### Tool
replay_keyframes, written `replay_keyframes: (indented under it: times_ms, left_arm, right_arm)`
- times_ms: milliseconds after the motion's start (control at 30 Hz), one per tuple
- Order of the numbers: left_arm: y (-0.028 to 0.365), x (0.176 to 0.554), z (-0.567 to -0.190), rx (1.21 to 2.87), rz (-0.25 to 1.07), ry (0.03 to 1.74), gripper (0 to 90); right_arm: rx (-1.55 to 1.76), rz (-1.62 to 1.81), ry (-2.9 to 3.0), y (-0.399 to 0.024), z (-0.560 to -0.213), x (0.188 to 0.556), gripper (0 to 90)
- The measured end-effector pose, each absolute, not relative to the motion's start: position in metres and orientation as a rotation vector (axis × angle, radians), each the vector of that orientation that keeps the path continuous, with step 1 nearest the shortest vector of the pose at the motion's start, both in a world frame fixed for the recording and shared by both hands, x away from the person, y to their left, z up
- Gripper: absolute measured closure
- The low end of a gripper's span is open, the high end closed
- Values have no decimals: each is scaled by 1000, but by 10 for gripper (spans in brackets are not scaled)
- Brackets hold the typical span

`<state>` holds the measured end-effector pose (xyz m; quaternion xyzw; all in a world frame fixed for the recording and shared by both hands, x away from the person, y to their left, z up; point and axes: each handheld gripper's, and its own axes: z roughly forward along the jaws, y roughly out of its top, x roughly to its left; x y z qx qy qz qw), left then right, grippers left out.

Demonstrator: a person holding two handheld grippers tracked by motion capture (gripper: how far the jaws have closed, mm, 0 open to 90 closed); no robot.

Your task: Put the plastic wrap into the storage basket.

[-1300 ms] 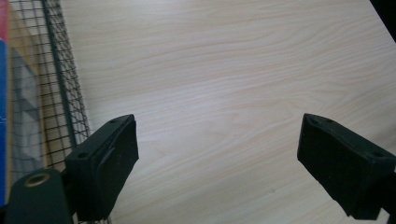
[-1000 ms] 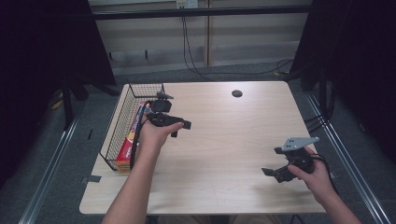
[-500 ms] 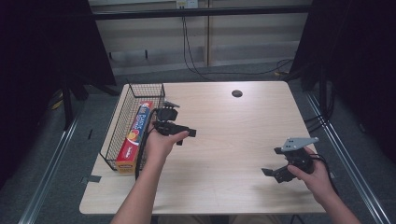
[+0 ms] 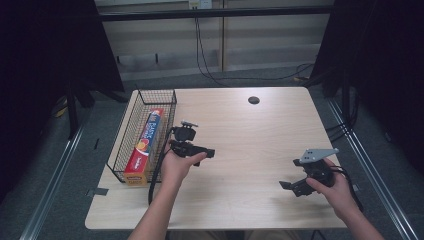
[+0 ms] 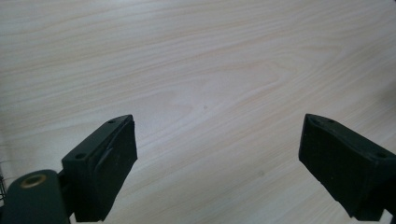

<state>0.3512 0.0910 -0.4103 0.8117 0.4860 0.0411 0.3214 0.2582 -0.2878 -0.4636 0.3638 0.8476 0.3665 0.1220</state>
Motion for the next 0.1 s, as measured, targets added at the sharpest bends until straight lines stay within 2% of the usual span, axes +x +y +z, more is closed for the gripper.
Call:
replay_keyframes:
  times_ms: [100]
  left_arm:
    - [89, 344, -422, 2134, 111, 1255, 106]
  right_arm:
    - [1075, 1039, 2489, -285, -469, 258, 30]
